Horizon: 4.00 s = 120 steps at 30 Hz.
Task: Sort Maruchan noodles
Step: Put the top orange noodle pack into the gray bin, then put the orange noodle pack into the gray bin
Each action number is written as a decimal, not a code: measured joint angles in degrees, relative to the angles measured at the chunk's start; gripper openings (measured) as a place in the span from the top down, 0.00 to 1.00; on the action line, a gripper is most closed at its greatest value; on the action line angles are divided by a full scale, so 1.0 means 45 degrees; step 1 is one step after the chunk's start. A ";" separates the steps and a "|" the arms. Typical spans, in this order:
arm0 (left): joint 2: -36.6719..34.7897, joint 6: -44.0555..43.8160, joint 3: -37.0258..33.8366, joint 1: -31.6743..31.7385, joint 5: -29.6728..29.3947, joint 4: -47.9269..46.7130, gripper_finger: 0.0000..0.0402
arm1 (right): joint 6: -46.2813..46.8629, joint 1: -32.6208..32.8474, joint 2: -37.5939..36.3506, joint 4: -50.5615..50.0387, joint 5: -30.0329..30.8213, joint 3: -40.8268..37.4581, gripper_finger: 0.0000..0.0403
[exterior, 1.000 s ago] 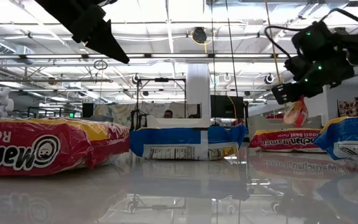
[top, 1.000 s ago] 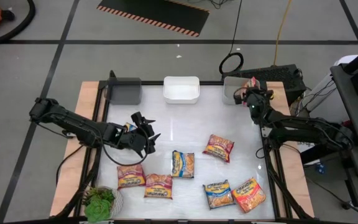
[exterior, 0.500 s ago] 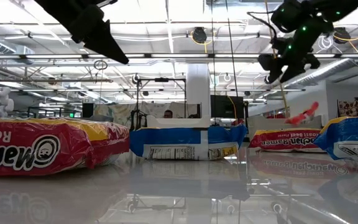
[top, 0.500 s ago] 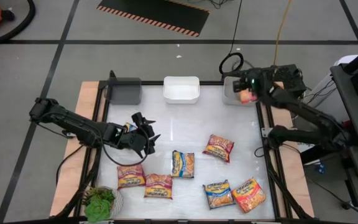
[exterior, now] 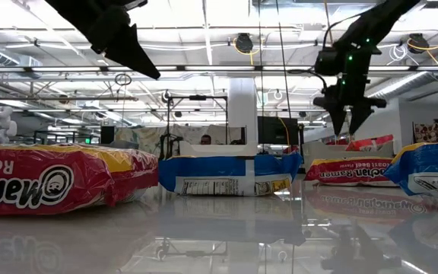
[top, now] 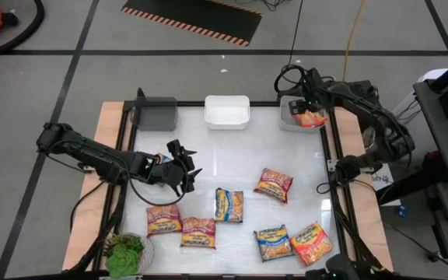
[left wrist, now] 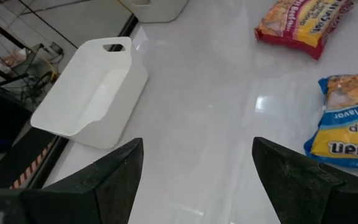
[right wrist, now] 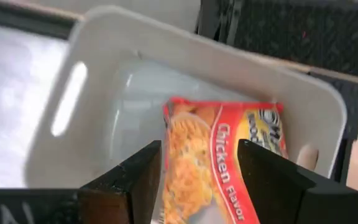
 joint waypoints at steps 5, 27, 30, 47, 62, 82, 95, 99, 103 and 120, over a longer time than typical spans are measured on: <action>0.0000 -0.0056 0.0000 0.0000 0.0012 -0.0259 0.24 | -0.0120 0.0051 0.0232 -0.1324 0.0007 0.0010 0.49; 0.0000 -0.0678 0.0000 -0.0121 0.0016 -0.0418 0.24 | 0.0664 0.2818 -0.2304 -0.2215 0.0403 -0.2309 0.64; 0.0000 -0.0664 0.0000 -0.0121 0.0016 -0.0413 0.24 | 0.0488 0.2816 -0.2304 -0.1115 0.1264 -0.2896 0.68; 0.0000 -0.0435 0.0000 0.0175 0.0016 -0.0296 0.24 | 0.0112 0.2787 -0.1290 0.1607 0.2362 -0.3335 0.80; 0.0000 -0.0475 0.0000 0.0083 0.0174 -0.0311 0.24 | 0.0003 0.2680 -0.0596 0.2192 0.3267 -0.3336 0.80; 0.0000 -0.0533 0.0000 0.0083 0.0220 -0.0320 0.24 | 0.0576 0.2330 -0.0067 0.3582 0.3668 -0.3336 0.80; 0.0000 -0.0757 0.0000 0.0018 0.0259 -0.0306 0.24 | 0.0546 0.1980 0.1099 0.3586 0.3771 -0.3312 0.76; 0.0000 -0.0756 0.0000 -0.0049 0.0259 -0.0306 0.24 | 0.0481 0.1976 0.0330 0.3386 0.3698 -0.3351 0.75; 0.0000 -0.0701 0.0000 -0.0039 0.0258 -0.0311 0.24 | 0.0544 0.2249 -0.1245 0.2824 0.3645 -0.3346 0.73; 0.0000 -0.1085 0.0000 -0.0066 0.0269 -0.0327 0.24 | 0.5020 0.7186 -0.7406 -0.3757 -0.0046 -0.3346 0.65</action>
